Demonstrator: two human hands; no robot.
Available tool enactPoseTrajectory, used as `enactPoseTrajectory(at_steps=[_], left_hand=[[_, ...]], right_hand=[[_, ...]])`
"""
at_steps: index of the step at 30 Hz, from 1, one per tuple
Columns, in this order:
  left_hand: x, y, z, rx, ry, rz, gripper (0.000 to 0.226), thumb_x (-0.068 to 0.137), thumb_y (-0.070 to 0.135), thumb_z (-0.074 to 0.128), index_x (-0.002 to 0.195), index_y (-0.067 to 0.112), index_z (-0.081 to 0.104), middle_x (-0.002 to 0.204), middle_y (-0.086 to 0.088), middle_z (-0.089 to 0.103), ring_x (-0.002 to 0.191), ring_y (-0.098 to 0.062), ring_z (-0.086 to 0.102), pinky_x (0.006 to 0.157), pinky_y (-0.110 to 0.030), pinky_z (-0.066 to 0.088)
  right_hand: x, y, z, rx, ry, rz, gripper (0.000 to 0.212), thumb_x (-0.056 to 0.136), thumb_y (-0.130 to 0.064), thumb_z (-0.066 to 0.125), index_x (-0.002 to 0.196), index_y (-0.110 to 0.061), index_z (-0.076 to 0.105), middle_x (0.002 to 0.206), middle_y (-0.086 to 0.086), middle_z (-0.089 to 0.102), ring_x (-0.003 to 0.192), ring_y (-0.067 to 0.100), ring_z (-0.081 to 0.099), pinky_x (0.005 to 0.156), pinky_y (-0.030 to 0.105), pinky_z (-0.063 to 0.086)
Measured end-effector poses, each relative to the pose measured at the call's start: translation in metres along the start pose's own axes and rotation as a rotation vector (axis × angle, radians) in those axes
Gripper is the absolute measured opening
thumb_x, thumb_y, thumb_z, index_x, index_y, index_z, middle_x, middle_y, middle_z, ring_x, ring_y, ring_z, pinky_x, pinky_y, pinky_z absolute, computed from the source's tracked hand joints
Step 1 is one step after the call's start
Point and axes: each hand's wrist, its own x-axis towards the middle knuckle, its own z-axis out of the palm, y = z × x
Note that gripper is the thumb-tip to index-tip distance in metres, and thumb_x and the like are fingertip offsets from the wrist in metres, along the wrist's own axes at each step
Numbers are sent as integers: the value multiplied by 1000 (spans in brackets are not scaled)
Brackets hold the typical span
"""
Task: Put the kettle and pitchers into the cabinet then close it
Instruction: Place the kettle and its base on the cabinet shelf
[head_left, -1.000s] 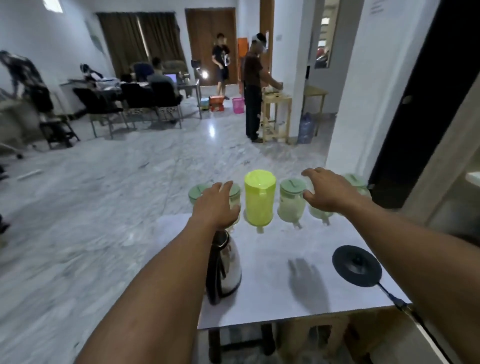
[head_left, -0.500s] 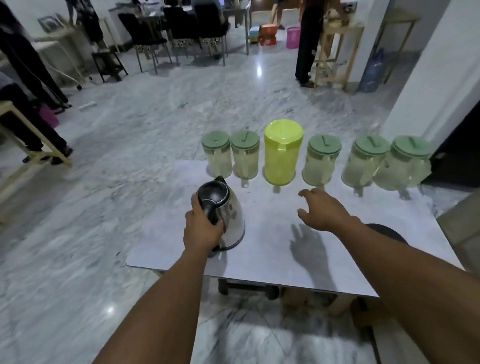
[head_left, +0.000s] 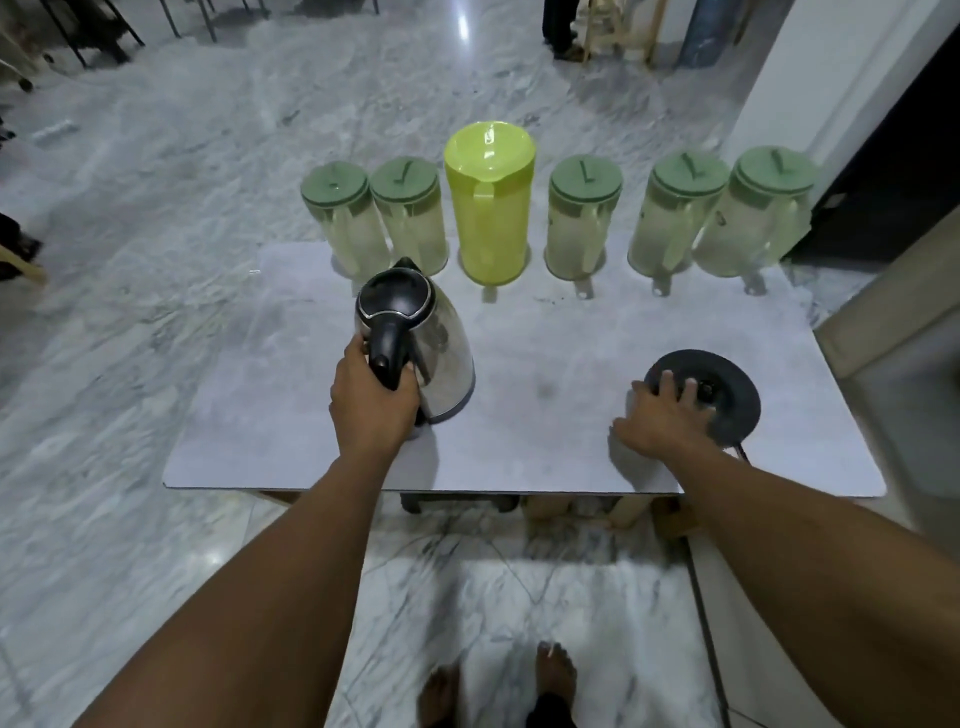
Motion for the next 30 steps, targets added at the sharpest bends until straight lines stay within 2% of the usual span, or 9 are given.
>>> enactPoseTrajectory(at_steps=[8,14,17,19,21,22,24,27,30], left_hand=[[-25,33,37,-3,-23,59,63,85,33,68,142,22,45,133,-8,57,122,-31,55,100,-41,42],[-45,58,57,-4,-42,67,60,86,31,69,140,19,46,135,-10,54,122,-32,54,98,-39,41],[-53,64,67,-23,-83,95,59,85,30,68,139,23,46,135,-6,55,122,-30,54,94,-35,40],[-60,68,74,-36,-107,128,60,85,31,68,140,24,45,135,-5,55,122,-29,54,92,-33,38],[-66,71,81,-28,-126,153,61,87,32,67,142,23,42,137,-6,51,122,-29,53,91,-32,37],[-69,73,83,-22,-132,161,62,88,32,66,144,22,40,139,-7,49,123,-29,52,92,-32,36],[-72,75,87,-21,-132,163,63,90,30,65,145,21,37,141,-8,45,124,-29,51,92,-31,35],[-74,76,89,-12,-127,171,63,90,29,64,146,21,36,142,-7,44,122,-28,52,91,-29,35],[-74,76,88,7,-126,186,62,90,29,64,145,22,36,142,-7,43,120,-28,53,89,-29,35]], right_hand=[[2,39,20,50,35,-121,59,91,-46,50,145,-31,33,166,6,-5,152,30,-11,110,68,18],[6,55,5,91,21,-218,53,87,-45,51,137,-30,45,165,3,13,152,28,5,105,54,36],[8,62,-4,83,-13,-234,55,85,-44,53,137,-26,48,162,1,24,148,30,18,103,53,40],[7,64,-9,114,7,-262,39,86,-38,55,121,-22,60,146,2,47,132,33,42,89,51,48],[4,65,-12,256,155,-254,22,85,-28,54,101,-16,64,119,3,60,108,32,54,74,44,51],[3,66,-12,293,255,-214,25,86,-25,54,108,-15,63,121,3,57,112,32,52,77,45,51],[2,71,-10,229,393,-106,44,86,-22,56,129,-16,56,140,8,46,128,33,40,94,47,45],[3,80,-2,189,293,-24,65,85,-20,61,145,-18,39,150,9,36,134,35,34,101,48,39],[8,79,0,242,248,-43,64,87,-15,62,146,-16,38,146,11,41,131,36,36,95,47,45]])
